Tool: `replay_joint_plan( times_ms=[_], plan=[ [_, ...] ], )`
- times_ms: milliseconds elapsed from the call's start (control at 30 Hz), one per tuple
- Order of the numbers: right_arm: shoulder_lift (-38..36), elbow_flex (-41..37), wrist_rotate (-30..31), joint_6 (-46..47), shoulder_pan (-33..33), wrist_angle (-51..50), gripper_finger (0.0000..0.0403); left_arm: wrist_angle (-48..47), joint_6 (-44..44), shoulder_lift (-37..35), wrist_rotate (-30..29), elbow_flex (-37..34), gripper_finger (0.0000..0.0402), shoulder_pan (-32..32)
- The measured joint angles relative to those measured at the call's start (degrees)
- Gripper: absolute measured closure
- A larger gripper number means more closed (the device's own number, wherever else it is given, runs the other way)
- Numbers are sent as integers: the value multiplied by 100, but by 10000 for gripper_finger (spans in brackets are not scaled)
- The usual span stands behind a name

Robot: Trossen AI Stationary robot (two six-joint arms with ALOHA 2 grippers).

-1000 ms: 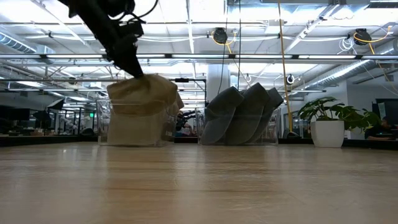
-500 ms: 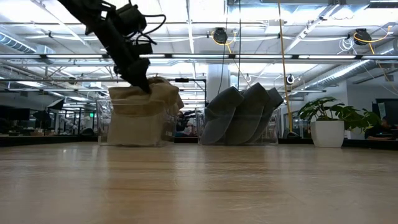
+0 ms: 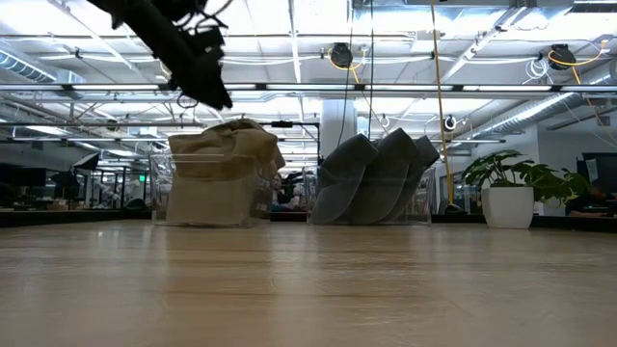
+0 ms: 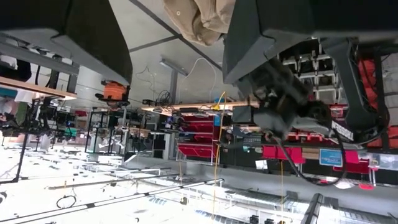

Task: Pick & Place hat
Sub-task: Return to Home Position

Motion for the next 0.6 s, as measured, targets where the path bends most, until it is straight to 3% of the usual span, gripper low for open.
replay_joint_plan(
  times_ms=[367, 600],
  plan=[
    [0, 0, -164, 5, 0, 6, 141, 275, -677, -1163, 1607, 0, 162, -176],
    [0, 0, -173, 105, 0, -43, 102, 308, -1285, -1610, 2140, 0, 162, -378]
  ],
)
